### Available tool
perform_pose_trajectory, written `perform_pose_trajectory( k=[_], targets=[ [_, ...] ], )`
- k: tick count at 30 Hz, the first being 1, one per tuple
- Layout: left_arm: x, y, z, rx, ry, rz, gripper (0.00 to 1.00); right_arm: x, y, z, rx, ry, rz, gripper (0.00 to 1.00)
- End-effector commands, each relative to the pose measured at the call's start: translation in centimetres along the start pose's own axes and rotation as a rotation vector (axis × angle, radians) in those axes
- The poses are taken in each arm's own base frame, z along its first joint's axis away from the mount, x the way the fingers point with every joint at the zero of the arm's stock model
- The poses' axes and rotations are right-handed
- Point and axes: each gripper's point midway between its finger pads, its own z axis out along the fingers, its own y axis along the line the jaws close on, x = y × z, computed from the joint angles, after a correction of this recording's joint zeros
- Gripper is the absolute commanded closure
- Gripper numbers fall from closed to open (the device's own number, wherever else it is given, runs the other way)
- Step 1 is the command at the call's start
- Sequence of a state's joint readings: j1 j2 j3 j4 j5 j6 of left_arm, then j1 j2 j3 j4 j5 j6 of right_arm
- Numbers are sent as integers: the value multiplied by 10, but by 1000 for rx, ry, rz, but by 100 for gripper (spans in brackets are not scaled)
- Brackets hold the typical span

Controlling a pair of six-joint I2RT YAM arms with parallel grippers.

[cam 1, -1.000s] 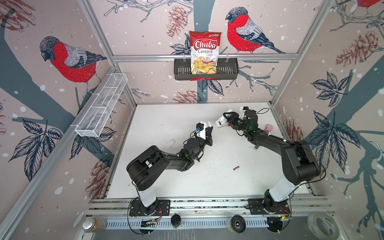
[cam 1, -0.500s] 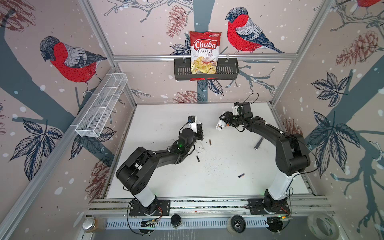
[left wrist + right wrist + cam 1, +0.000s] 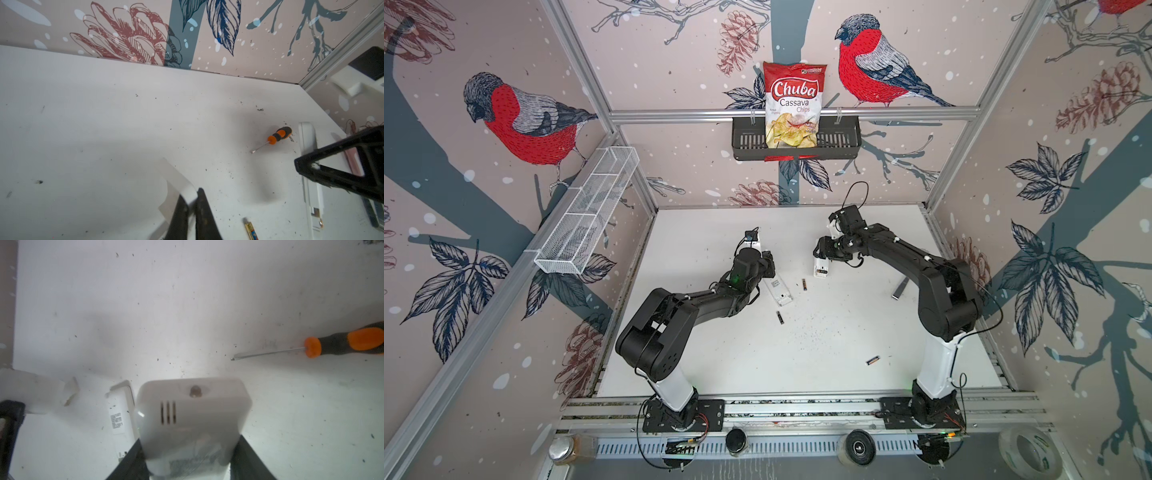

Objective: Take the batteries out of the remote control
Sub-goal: 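Pull the cover away with the left gripper while the right gripper draws back, then release the cover onto the table with the left gripper while the right gripper lowers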

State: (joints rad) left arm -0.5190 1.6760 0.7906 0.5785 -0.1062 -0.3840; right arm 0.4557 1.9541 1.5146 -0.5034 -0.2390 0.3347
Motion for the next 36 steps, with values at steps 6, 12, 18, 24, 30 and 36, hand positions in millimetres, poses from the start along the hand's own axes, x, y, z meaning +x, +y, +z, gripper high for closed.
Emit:
perform_pose_trajectory(
  k=[6, 12, 18, 24, 30, 36],
  targets=[
    [22, 30, 3, -154, 92, 25, 87, 33, -5, 14, 115, 122, -115, 65],
    [26, 35, 2, -171, 89, 19, 54, 41, -6, 12, 170, 148, -152, 64],
    [23, 34, -1, -167, 73, 5, 44, 56, -11, 18, 204, 190, -165, 63],
    [11, 31, -12, -150, 22, -18, 20, 68, -14, 25, 229, 231, -176, 63],
    [3, 25, -20, -114, -5, -32, 14, 77, -22, 32, 256, 259, -175, 60],
    [-2, 20, -29, -85, -17, -34, 13, 78, -18, 46, 270, 277, -190, 60]
  ],
)
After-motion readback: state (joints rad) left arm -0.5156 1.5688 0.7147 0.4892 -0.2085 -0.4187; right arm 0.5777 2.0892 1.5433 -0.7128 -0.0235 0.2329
